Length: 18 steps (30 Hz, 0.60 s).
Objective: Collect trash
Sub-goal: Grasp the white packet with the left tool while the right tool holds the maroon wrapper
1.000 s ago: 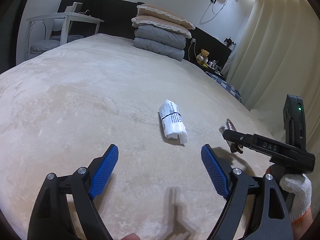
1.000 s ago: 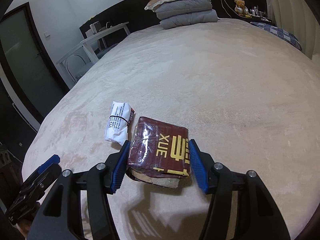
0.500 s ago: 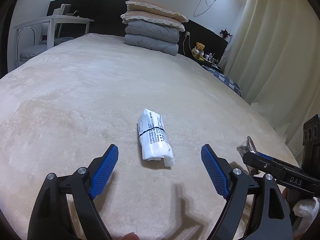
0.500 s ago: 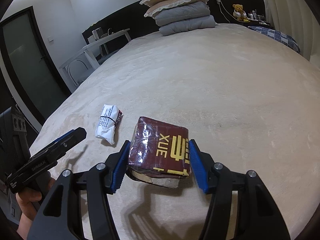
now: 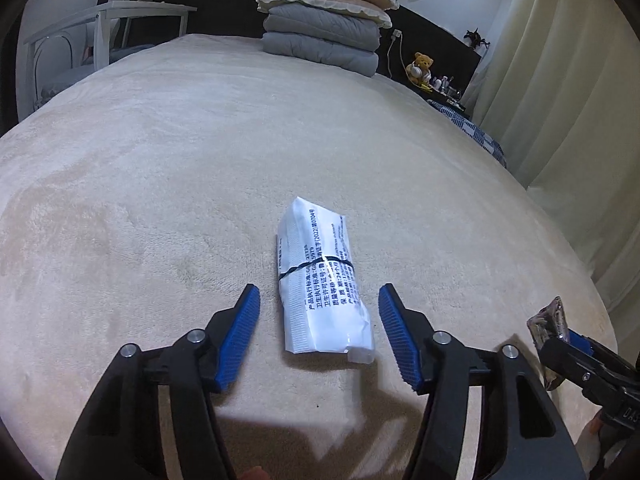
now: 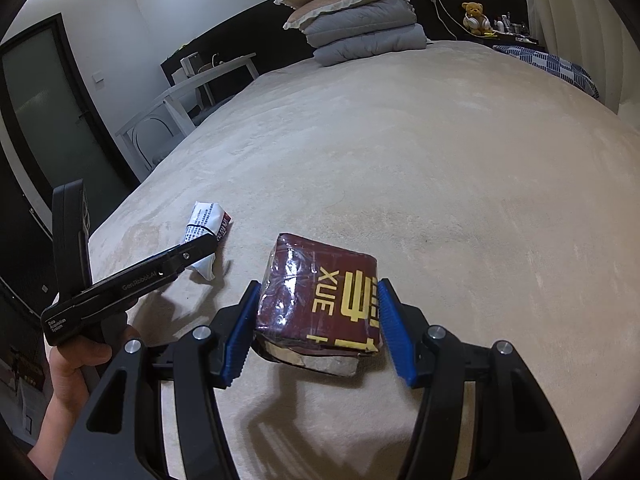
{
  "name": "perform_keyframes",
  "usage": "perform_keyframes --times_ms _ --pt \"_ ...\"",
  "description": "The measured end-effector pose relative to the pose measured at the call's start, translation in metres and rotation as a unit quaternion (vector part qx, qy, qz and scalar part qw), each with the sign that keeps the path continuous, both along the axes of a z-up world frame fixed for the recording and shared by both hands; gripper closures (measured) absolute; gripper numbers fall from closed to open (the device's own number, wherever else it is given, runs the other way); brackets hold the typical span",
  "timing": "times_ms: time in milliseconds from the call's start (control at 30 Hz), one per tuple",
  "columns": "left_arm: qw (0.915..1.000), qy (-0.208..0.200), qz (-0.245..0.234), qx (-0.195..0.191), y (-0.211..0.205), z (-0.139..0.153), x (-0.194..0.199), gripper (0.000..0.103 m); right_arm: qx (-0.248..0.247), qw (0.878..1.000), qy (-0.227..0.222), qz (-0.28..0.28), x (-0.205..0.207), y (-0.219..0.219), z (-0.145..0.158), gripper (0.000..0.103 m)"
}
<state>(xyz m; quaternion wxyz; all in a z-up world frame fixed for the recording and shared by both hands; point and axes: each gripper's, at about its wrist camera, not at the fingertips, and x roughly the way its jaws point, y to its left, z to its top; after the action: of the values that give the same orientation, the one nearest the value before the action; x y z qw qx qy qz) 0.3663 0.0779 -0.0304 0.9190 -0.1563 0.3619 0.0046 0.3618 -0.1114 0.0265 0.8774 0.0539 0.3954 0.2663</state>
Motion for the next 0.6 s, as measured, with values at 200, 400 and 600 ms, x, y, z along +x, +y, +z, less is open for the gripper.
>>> perform_keyframes --times_ms 200,400,600 --pt "0.9998 0.007 -0.004 0.019 -0.008 -0.004 0.002 0.065 0.003 1.000 -0.002 0.013 -0.001 0.004 0.002 0.045" --pt "0.9998 -0.001 -0.009 0.020 -0.011 -0.001 -0.002 0.066 0.004 1.000 -0.003 0.017 -0.004 0.006 0.003 0.045" --pt "0.9997 -0.017 -0.012 0.015 -0.012 0.003 -0.019 0.066 0.007 1.000 0.000 0.015 -0.005 0.004 0.002 0.045"
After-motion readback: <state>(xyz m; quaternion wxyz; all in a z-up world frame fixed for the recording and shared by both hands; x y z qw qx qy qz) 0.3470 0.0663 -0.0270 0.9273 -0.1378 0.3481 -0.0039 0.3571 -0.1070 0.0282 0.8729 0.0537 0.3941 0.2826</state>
